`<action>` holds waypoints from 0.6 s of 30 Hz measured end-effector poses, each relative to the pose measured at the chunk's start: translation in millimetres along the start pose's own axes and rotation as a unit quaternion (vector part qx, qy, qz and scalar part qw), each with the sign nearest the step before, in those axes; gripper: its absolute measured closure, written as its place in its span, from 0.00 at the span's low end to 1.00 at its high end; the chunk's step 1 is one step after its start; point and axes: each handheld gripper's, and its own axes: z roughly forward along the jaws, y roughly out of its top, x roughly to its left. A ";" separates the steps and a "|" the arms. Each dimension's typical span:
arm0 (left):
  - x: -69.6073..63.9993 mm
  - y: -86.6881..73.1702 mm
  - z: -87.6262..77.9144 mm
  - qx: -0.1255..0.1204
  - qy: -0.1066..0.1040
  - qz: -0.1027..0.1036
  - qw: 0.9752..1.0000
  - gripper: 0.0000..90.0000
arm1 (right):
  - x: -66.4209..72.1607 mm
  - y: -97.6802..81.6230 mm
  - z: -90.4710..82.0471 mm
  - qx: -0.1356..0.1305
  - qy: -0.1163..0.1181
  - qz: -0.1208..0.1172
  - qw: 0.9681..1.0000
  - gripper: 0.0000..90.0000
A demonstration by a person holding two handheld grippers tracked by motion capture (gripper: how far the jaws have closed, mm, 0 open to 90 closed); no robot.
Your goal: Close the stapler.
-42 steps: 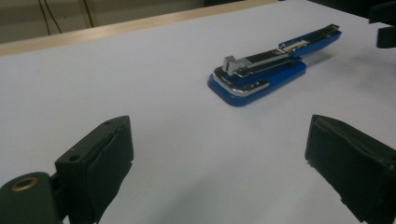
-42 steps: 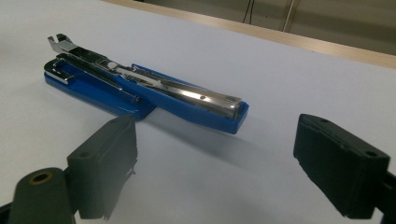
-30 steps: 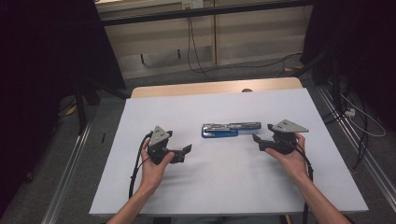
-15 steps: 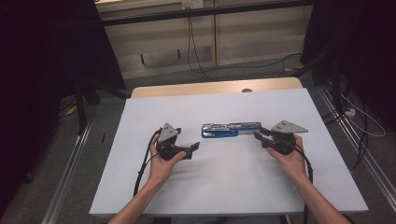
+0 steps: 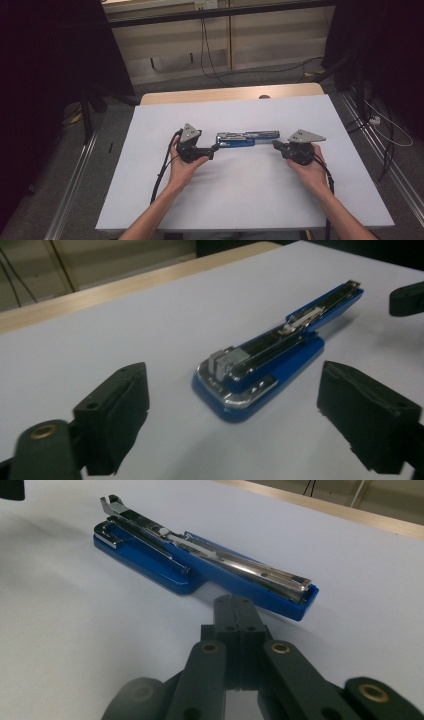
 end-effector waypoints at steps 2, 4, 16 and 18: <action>-0.7 1.0 5.3 0.009 0.001 -0.001 1.000 0.19 | -0.8 -0.6 0.0 0.001 0.001 0.003 1.000 1.00; -0.1 1.1 9.5 0.008 -0.004 -0.006 1.000 0.23 | -2.0 -1.3 0.2 -0.001 0.003 0.009 1.000 1.00; 2.9 4.2 15.1 0.023 -0.010 -0.033 0.999 0.53 | -5.4 -2.5 -0.2 0.002 0.001 0.018 1.000 1.00; 1.0 4.6 17.4 0.035 -0.017 -0.029 0.999 0.56 | -5.1 -2.5 0.2 0.004 0.000 0.017 1.000 1.00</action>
